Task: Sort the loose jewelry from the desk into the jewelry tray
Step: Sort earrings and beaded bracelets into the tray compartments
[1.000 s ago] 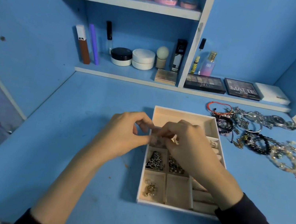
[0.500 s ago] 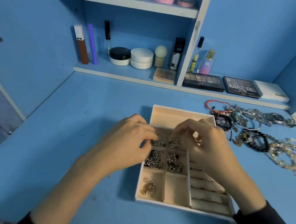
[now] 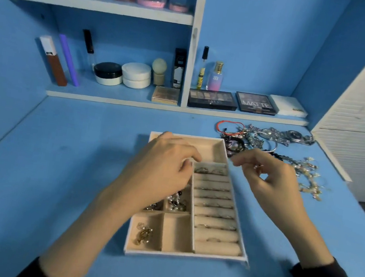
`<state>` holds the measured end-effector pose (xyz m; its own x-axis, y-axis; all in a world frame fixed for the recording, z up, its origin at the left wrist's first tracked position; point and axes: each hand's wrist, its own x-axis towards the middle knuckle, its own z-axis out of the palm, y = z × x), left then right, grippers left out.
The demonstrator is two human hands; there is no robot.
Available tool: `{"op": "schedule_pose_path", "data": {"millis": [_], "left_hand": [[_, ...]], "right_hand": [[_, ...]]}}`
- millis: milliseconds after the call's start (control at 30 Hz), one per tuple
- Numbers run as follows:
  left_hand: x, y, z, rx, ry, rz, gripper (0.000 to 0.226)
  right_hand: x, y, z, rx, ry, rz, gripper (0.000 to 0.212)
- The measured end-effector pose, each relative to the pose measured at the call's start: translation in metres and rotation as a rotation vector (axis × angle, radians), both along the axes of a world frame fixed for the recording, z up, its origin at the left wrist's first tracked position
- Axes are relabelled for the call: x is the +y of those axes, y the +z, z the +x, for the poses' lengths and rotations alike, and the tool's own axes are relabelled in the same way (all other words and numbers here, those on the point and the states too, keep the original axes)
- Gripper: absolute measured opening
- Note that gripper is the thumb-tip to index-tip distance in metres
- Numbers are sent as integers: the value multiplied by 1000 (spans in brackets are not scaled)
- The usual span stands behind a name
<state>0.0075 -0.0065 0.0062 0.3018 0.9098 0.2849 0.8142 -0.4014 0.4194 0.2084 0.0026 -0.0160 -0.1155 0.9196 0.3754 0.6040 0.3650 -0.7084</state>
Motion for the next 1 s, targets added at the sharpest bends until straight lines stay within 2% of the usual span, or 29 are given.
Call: {"op": "schedule_pose_path", "data": {"millis": [200,367,567,700,800,1000], "left_hand": [[31,-5,88,26,-189,-58,31],[49,-18,147,118,-320,-50,34],[53,-31,183,262,-420,125,24],[56,-35,188,259,-427,186,23],[54,-35,188,143,-393,158,19],[55,-19,183,-357,-267,-65,12]], "right_hand": [[4,-5,66,-9,-247,-35,32],[1,-14,114,-27,-461,-53,29],[-1,-28,136,12,-502,-80,26],[1,-31,140,36,-486,-94,27],[3,-30,142,30,-479,-97,27],[0,-25,142,-37,-442,-152,26]]}}
